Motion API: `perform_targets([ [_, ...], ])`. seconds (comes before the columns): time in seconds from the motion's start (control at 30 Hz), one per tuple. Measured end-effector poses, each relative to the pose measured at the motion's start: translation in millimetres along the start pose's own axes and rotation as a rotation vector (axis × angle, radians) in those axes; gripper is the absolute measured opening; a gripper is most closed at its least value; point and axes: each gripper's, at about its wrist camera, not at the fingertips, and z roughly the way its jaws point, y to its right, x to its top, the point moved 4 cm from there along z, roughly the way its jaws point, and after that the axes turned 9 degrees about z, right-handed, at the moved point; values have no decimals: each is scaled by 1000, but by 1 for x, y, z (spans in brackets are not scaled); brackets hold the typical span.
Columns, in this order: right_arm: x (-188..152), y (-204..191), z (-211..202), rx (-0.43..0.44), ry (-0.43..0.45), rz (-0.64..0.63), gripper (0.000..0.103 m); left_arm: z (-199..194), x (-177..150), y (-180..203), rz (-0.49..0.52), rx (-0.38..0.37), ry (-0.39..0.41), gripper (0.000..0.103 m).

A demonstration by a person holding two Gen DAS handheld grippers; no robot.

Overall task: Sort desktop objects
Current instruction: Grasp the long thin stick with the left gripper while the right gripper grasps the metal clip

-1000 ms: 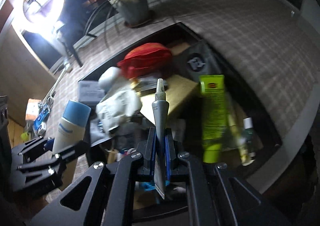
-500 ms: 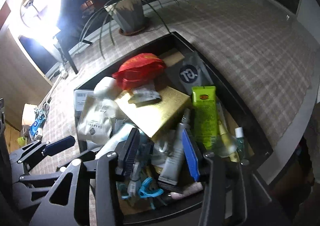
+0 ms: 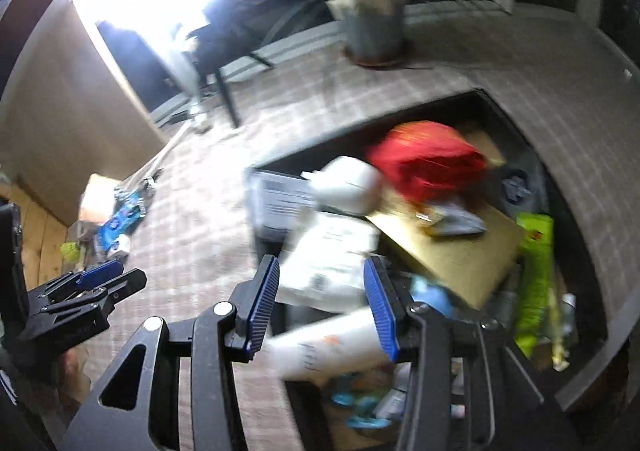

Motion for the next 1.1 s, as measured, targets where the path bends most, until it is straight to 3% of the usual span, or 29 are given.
perform_targets([
  [0.4,6,-141,66,132,-118,-157,43,-23,-51,-192,-319,156,-7,53],
  [0.57,6,-202,96,163,-173,-209,43,-25,-71,-253,-436,189,-17,52],
  [0.8,10,-266,153,163,-266,-224,43,-16,-91,-317,-550,211,-40,53],
  [1.1,18,-294,215,118,-346,-203,43,6,-108,-363,-650,189,-82,52],
])
